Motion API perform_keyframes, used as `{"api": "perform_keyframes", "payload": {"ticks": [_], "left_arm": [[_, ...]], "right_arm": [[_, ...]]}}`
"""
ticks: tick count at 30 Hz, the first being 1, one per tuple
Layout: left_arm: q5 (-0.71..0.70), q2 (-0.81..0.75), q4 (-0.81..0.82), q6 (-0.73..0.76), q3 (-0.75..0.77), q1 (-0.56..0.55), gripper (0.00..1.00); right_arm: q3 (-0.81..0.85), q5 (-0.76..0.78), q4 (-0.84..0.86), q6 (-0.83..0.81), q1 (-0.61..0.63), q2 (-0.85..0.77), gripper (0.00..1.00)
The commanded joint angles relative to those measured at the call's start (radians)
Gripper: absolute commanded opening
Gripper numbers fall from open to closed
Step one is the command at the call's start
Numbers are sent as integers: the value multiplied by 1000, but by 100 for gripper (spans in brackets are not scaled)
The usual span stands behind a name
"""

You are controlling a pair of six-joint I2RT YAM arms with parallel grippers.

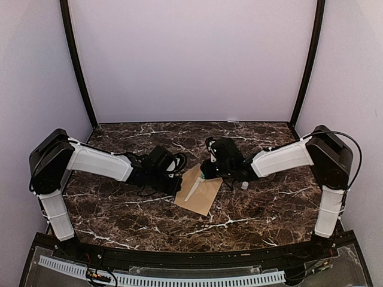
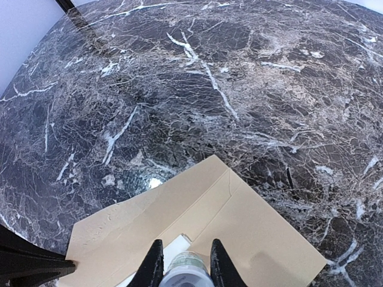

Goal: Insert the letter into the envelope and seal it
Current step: Paint the envelope at the center of the board.

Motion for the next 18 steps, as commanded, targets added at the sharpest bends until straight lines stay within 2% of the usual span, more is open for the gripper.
{"api": "perform_keyframes", "payload": {"ticks": [1, 18], "left_arm": [[-1, 6, -37, 2, 15, 3, 0], [-3, 8, -38, -11, 16, 3, 0]], "right_arm": [[-38, -32, -8, 18, -4, -1, 0], [-116, -119, 16, 19, 38, -75, 0]]}}
